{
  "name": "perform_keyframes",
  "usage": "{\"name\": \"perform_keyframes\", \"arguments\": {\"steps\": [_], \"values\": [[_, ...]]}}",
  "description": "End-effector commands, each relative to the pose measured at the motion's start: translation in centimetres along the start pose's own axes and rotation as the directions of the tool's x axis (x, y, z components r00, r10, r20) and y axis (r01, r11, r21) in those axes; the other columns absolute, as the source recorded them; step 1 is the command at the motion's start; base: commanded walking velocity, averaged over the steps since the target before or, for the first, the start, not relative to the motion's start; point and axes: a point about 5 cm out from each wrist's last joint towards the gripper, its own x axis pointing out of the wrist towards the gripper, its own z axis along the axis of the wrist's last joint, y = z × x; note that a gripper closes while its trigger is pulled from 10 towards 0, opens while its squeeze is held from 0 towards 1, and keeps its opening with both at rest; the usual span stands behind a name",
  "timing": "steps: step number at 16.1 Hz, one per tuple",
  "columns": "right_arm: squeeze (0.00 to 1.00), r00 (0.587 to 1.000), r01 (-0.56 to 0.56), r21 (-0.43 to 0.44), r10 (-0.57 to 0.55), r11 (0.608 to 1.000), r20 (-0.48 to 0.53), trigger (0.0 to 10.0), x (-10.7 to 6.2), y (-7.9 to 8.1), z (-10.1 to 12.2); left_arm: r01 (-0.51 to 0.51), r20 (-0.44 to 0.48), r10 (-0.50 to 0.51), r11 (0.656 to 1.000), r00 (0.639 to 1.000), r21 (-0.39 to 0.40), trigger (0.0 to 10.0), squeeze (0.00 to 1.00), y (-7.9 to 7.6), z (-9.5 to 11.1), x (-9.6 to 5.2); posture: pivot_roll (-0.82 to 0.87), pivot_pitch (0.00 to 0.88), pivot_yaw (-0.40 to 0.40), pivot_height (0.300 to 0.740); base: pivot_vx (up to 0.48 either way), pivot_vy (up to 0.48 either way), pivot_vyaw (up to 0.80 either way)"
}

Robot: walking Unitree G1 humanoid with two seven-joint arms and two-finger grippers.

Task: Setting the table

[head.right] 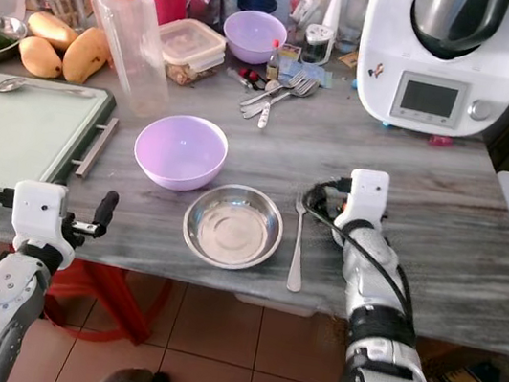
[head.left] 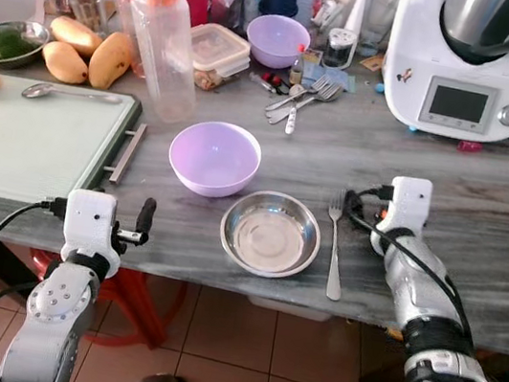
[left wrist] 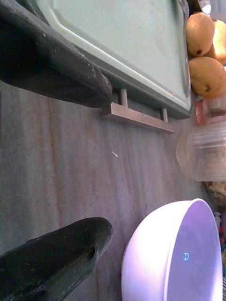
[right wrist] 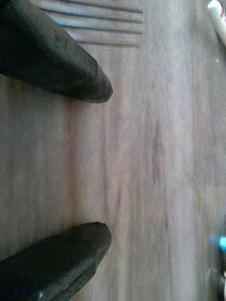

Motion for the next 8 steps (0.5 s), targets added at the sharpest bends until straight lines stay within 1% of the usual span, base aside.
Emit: {"name": "perform_keyframes", "arguments": {"steps": [1,3,4,5,6,7,8], "values": [[0.16,0.998,0.041,0.001,-0.041,0.999,0.048,10.0,-0.4,-1.0,0.8,-0.002,-0.001,0.002,1.000,1.000,0.001,10.0,0.00,0.1,0.0,0.1,0.03,0.039,0.050,0.740,0.000,0.000,0.00],[0.16,0.990,0.091,-0.008,-0.090,0.996,0.107,10.0,-1.3,-2.2,1.3,-0.003,0.002,0.003,1.000,1.000,-0.002,10.0,0.00,0.1,0.0,0.2,0.02,0.035,0.053,0.740,0.000,0.000,0.00],[0.16,0.979,0.125,-0.006,-0.122,0.992,0.166,10.0,-2.0,-2.9,2.0,-0.002,0.007,0.002,1.000,1.000,-0.004,10.0,0.00,0.0,0.1,0.3,0.02,0.029,0.054,0.740,0.000,0.000,0.00],[0.16,0.973,0.134,-0.003,-0.131,0.991,0.189,10.0,-2.3,-3.1,2.3,-0.001,0.010,0.001,1.000,1.000,-0.004,10.0,0.00,0.0,0.1,0.4,0.02,0.027,0.055,0.740,0.000,0.000,0.00],[0.16,0.962,0.150,-0.008,-0.144,0.989,0.230,10.0,-2.9,-3.2,2.8,-0.003,0.017,0.003,1.000,1.000,-0.007,10.0,0.00,0.0,0.2,0.5,0.01,0.020,0.053,0.740,0.000,0.000,0.00],[0.16,0.954,0.162,-0.014,-0.153,0.987,0.257,10.0,-3.5,-3.1,3.0,-0.004,0.021,0.004,1.000,1.000,-0.004,10.0,0.00,-0.1,0.2,0.5,0.01,0.014,0.052,0.740,0.000,0.000,0.00],[0.16,0.945,0.175,-0.030,-0.159,0.984,0.287,10.0,-4.1,-2.6,3.0,-0.011,0.027,0.010,1.000,1.000,0.023,10.0,0.00,0.0,0.2,0.5,0.01,0.003,0.052,0.740,0.000,0.000,0.00]]}}
